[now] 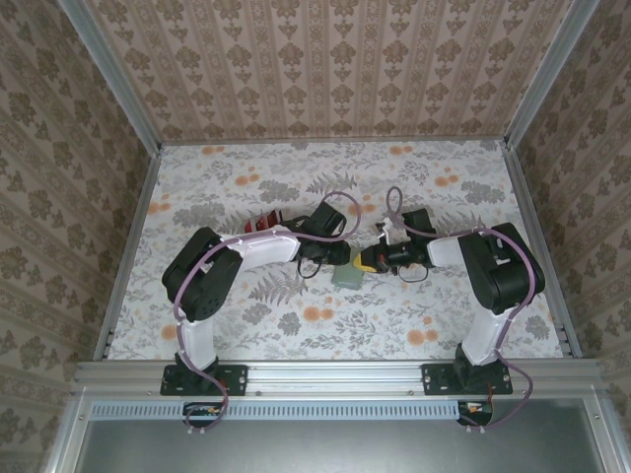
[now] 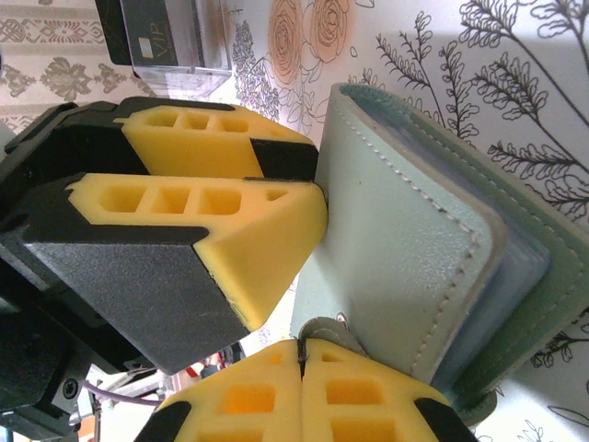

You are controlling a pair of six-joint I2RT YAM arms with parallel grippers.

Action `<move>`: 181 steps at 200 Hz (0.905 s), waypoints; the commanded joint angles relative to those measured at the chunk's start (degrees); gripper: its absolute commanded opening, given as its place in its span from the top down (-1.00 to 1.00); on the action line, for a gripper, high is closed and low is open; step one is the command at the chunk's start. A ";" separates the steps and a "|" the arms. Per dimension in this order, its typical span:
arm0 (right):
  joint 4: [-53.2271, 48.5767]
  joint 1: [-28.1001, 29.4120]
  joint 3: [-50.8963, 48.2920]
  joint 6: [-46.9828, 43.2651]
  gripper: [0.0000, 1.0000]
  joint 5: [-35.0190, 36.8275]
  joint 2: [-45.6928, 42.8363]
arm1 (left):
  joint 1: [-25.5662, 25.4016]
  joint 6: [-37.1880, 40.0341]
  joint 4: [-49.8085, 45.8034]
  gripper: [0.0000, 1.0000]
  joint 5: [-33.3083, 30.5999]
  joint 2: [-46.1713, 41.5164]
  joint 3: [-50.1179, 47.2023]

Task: Put the credit cards into the card holder

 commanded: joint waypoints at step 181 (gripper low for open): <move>2.52 2.44 3.22 0.60 1.00 2.94 8.05 | -1.89 -2.47 1.90 0.49 0.49 1.39 -1.39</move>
